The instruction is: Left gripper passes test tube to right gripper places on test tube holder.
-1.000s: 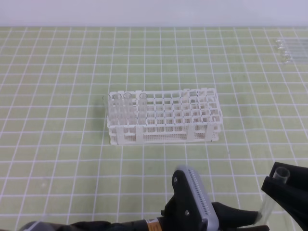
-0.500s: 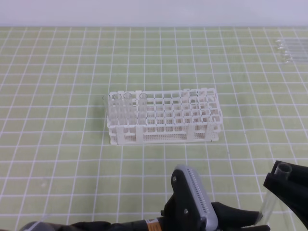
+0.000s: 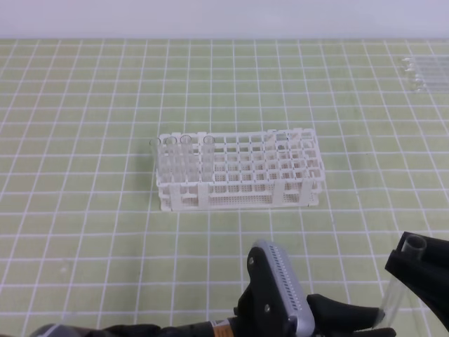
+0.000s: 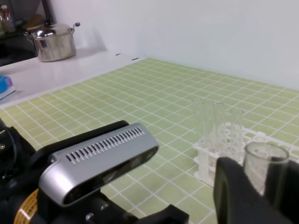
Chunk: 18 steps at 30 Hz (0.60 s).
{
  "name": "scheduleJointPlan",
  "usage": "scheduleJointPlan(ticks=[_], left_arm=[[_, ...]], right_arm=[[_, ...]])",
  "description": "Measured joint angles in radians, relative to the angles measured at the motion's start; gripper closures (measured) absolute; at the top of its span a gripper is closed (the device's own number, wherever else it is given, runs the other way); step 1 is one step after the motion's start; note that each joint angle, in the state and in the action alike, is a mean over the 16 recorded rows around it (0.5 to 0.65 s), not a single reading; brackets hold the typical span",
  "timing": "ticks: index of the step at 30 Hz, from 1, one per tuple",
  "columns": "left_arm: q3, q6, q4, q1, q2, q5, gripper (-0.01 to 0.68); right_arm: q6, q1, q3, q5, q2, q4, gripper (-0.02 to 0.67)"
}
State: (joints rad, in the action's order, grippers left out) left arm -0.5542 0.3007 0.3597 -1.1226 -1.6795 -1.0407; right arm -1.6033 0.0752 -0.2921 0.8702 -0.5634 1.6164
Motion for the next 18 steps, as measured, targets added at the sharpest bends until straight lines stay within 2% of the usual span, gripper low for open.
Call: scheduleJointPlan(ticks=[6,18], left_arm=[[0.002,0.000,-0.014,0.000,0.000,-0.013,0.620],[0.002,0.016,-0.033,-0.001,0.001,-0.011,0.484]], right_arm=[[-0.004,0.000,-0.001,0.003,0.000,0.004,0.545],[-0.012,0.000,0.000,0.014,0.000,0.005,0.545]])
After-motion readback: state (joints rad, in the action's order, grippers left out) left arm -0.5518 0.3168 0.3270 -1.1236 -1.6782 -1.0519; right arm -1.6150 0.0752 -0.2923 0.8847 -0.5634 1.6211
